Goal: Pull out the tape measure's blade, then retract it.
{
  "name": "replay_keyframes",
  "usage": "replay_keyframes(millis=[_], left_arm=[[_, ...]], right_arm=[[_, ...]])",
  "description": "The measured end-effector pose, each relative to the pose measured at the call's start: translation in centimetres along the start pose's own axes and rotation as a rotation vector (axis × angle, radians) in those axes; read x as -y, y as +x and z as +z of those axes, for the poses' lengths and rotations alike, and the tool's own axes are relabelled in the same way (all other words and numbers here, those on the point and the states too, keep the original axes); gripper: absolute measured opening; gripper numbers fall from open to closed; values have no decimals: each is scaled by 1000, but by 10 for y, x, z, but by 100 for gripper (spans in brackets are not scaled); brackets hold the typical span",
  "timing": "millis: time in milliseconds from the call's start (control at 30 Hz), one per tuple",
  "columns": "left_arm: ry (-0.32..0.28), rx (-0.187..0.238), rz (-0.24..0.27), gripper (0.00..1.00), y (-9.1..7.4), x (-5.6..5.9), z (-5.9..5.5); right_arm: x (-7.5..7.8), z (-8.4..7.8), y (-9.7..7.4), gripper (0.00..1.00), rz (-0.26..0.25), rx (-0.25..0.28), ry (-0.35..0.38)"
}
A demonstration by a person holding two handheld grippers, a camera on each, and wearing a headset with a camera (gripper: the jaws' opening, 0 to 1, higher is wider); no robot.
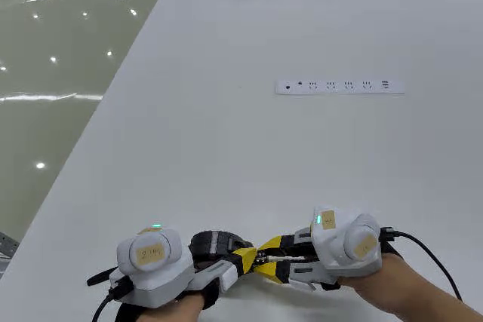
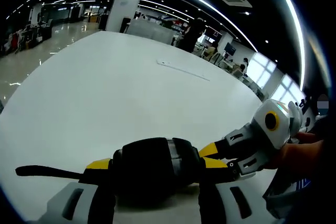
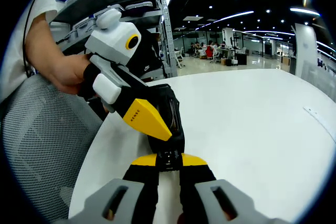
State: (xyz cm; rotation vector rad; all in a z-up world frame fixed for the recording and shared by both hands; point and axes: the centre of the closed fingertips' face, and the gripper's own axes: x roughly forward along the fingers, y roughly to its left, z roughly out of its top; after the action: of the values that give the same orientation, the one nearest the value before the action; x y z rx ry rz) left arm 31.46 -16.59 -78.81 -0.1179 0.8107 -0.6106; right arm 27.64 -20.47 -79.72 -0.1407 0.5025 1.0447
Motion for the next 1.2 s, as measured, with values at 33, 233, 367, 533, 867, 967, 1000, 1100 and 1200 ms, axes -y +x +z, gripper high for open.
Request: replay_keyframes(millis=[33, 233, 367, 533, 867, 967, 1000, 1100, 1200], left_arm=[[2, -1, 1, 62, 0, 0, 0], [32, -6, 9, 62, 1, 2, -1], [47, -7, 8, 62, 1, 2, -2], [69, -11, 10, 62, 1, 4, -3], [92, -9, 10, 62, 1, 6, -4], [111, -13, 7, 61, 1, 8, -4], [120, -13, 7, 61, 1, 8, -5], [113, -10, 6, 61, 1, 7, -4], [111, -10, 5, 61, 1, 7, -4]], right_arm=[[0, 0, 0, 13, -1, 0, 2], [-1, -5, 1, 13, -6, -9, 12], [-2, -7, 1, 13, -11, -13, 17], [-3, -9, 2, 14, -14, -17, 14], [-2, -15, 3, 14, -20, -34, 15], [-3, -18, 4, 14, -17, -45, 13], [-4, -19, 4, 14, -14, -49, 12], [-4, -19, 4, 14, -18, -44, 14], [-3, -19, 4, 14, -19, -41, 16]])
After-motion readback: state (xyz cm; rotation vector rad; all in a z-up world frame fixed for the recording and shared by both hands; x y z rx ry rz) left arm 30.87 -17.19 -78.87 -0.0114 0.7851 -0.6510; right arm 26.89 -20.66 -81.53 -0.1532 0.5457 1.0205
